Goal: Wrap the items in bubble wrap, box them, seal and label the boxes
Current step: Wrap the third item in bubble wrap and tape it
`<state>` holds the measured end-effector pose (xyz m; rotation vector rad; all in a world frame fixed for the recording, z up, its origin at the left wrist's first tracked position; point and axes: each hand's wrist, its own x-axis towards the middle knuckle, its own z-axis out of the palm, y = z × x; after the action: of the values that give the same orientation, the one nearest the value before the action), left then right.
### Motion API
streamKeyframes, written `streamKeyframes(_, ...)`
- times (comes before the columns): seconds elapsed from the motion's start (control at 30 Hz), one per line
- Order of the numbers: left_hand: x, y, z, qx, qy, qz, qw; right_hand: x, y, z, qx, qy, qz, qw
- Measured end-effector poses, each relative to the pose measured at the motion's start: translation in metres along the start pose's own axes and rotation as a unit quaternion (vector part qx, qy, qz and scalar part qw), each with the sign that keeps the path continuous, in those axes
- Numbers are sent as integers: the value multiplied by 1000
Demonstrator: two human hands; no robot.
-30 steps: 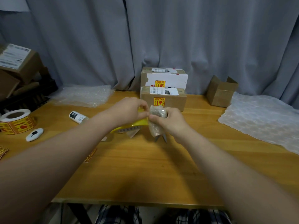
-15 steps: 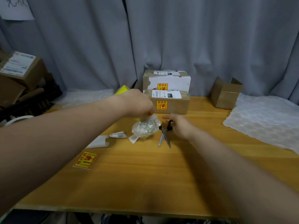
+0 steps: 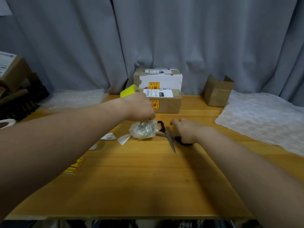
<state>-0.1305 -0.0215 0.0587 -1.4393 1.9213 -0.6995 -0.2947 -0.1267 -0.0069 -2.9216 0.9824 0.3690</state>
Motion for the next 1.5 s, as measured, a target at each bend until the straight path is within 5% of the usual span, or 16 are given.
streamKeyframes(0.23, -10, 15, -1, -21, 23, 0, 1000, 8, 8, -3, -22, -114, -73, 991)
streamKeyframes(0.63, -43, 18, 11, -122, 58, -50, 990, 9, -15, 2, 44, -2, -67, 997)
streamKeyframes(0.8, -46, 12, 17, -194, 56, -87, 975, -4, 0, 7, 32, 24, 6, 999)
streamKeyframes(0.9, -41, 14, 16, -207, 41, -85, 974, -9, -12, 4, 224, 161, -16, 961)
streamKeyframes(1.0, -33, 19, 10, -184, 50, -63, 980, -14, -48, -2, 470, 107, -58, 874)
streamKeyframes(1.07, -30, 20, 7, -162, 47, -50, 984, -10, -62, 4, 469, 56, -63, 879)
streamKeyframes(1.23, -36, 19, 13, -178, 9, -49, 983, 1, -66, 19, 463, 73, -48, 882)
streamKeyframes(1.33, -41, 17, 23, -250, -33, -80, 964, 2, -69, 24, 433, 105, -25, 895)
streamKeyframes(1.5, -46, 19, 36, -442, -51, -130, 886, 3, -71, 28, 415, 133, -19, 900)
